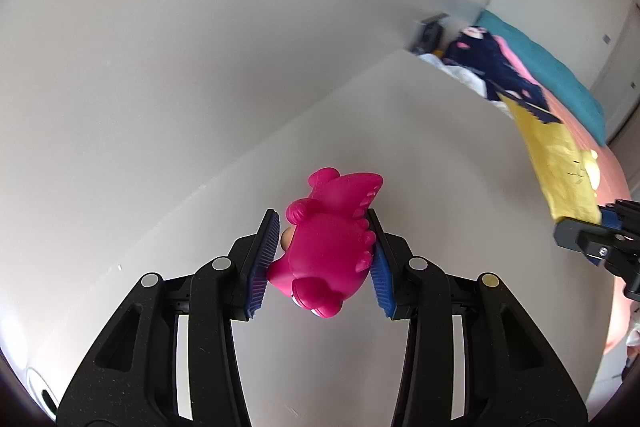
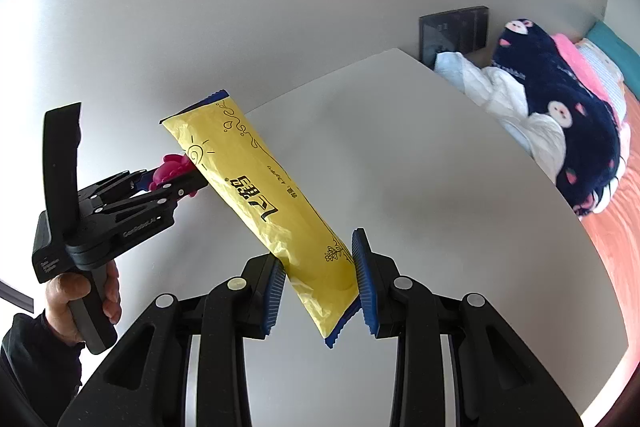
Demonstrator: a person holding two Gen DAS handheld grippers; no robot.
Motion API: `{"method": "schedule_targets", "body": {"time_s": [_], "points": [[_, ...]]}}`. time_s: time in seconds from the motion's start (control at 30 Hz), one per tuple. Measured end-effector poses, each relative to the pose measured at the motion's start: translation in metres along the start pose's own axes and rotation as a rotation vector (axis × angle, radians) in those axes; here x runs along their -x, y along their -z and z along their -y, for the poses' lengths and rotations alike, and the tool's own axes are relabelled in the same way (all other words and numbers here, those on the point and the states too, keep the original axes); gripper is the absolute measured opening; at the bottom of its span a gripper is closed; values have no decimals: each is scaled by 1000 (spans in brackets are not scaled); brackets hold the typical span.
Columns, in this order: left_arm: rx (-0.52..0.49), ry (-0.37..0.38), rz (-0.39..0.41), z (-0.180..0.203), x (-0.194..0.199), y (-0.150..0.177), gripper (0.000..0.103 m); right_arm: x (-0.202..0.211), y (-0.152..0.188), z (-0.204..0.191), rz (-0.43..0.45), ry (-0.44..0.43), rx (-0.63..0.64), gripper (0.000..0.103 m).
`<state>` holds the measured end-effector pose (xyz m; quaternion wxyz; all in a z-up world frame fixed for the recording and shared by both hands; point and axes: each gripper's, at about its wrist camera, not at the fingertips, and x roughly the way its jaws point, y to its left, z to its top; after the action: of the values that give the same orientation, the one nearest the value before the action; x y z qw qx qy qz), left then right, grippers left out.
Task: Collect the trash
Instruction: 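Carry the pink toy and yellow packet over the trash bag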
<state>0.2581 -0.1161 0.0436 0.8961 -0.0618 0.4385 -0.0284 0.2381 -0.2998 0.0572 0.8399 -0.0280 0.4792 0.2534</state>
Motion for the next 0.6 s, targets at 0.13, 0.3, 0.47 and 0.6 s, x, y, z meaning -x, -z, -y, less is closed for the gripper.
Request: {"method": "schedule_targets", "body": {"time_s": [0.13,0.3,0.47,0.6], "points": [[-24,28,11,22,22,7,42,23,15,9,21,-6,-18,34],[-48,66,22,57,51,25,42,65,45,25,59,-10,-58,34],[-85,106,16,97,70,44,42,101,84,46,85,-5,-114,34],[-122,157,6,135,83,62,42,131,119,67,111,7,-174,34]]}}
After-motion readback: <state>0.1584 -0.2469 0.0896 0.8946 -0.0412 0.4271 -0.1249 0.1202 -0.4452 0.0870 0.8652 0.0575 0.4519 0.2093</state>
